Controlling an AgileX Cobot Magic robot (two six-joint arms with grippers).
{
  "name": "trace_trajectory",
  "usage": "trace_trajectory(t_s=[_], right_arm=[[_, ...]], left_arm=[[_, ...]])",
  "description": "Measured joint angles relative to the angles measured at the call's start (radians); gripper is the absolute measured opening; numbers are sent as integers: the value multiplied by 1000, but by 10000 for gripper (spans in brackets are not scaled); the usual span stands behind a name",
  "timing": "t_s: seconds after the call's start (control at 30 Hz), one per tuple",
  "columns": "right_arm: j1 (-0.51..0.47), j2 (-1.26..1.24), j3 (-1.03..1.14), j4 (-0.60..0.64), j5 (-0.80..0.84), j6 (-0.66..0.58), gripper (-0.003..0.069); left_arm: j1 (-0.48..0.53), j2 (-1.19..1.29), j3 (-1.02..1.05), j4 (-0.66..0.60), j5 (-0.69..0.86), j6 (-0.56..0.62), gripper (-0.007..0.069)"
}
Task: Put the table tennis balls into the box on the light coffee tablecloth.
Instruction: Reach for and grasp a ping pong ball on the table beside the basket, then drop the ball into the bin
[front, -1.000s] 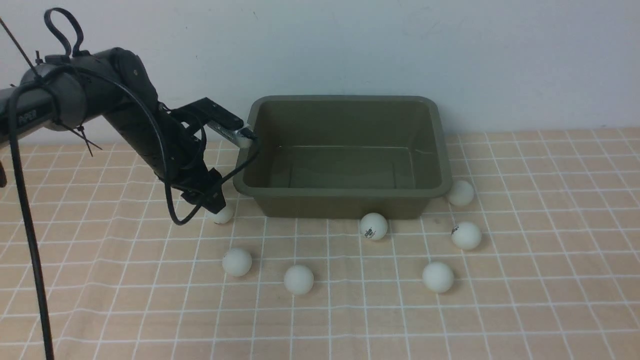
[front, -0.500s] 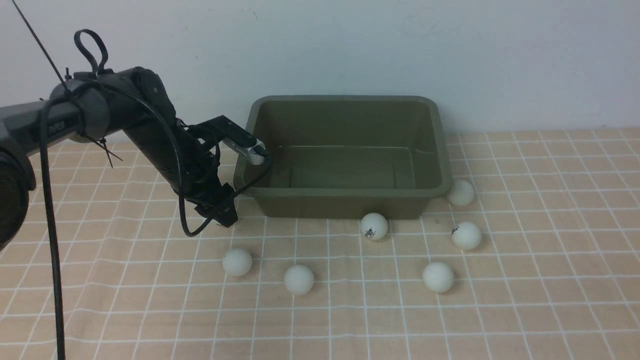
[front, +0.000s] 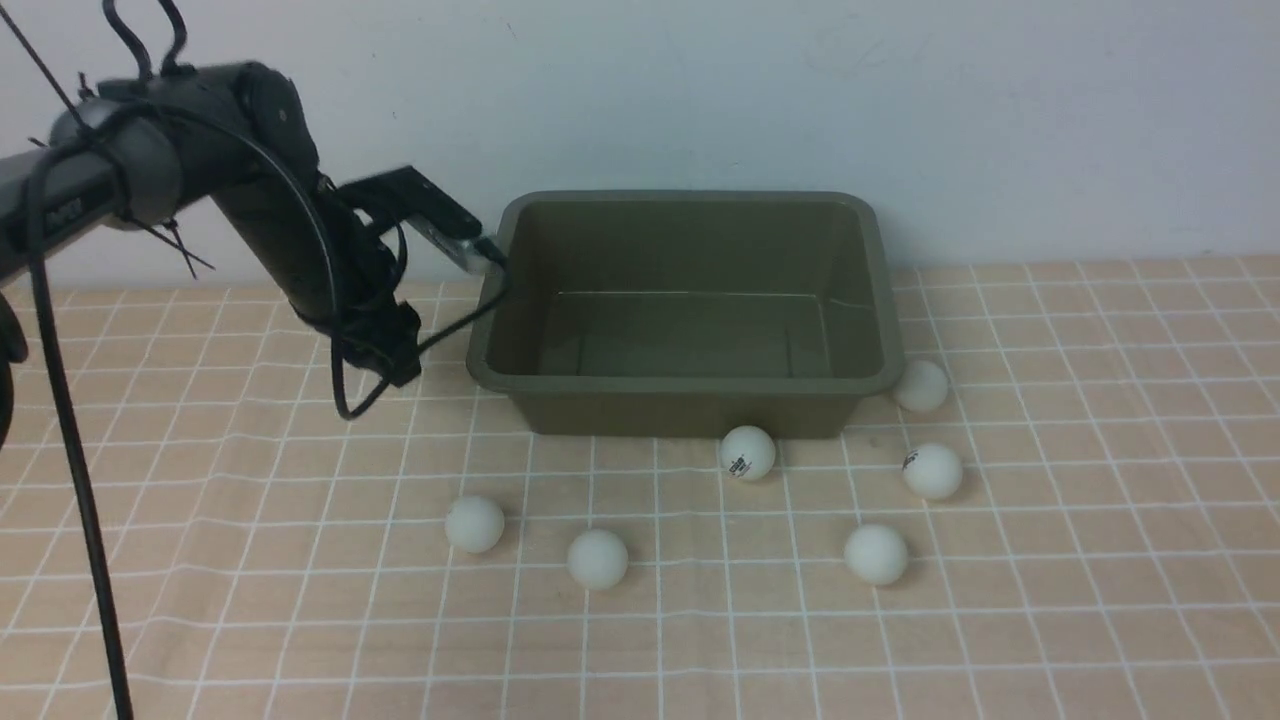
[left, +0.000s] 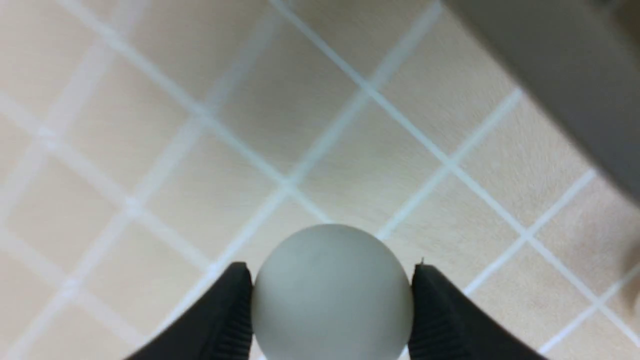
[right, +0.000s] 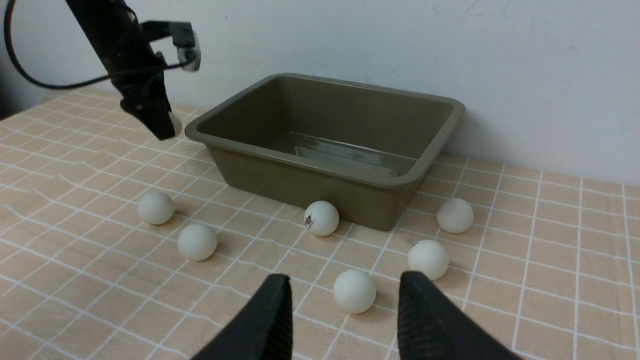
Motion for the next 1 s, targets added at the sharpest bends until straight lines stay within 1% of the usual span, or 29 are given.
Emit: trace_trajectory(t_s=[0.1,0.13,0.17,0.2,0.23,0.3,0.33,0.4,0.47,0.53,0.6,0.63,0.7,0.77,0.9,1.0], right_arm=[[0,0,0,0,0,0,278],[0,0,0,0,0,0,278],[0,0,0,0,0,0,278],[0,0,0,0,0,0,278],[0,0,0,0,0,0,278],[0,0,0,0,0,-8,278],[0,0,0,0,0,-8,278],[0,0,0,0,0,-7,278],[0,0,0,0,0,-7,278],[0,0,0,0,0,-7,278],[0,0,0,0,0,-7,278],[0,0,0,0,0,-7,278],[0,0,0,0,0,-7,278],[0,0,0,0,0,-7,278],[0,0,0,0,0,-7,278],[0,0,0,0,0,-7,278]], left_arm=[[2,-20,-100,-148,37,34,318],[1,-20,-100,-148,39,39,318],[-8,-18,-131,-226,51,75,318],[-17,-13,-146,-268,62,97,318],[-19,-12,-152,-284,66,102,318],[-54,8,-188,-349,86,151,318],[-69,16,-194,-352,87,163,318],[-91,28,-201,-347,88,177,318],[-129,43,-206,-302,88,191,318],[-140,48,-206,-271,87,193,321],[-144,50,-214,-255,84,194,340],[-144,50,-223,-249,84,187,362],[-143,49,-255,-235,91,151,414],[-142,44,-296,-214,112,92,446],[-142,16,-425,-110,201,-34,443],[-142,-26,-504,-21,211,-96,415]])
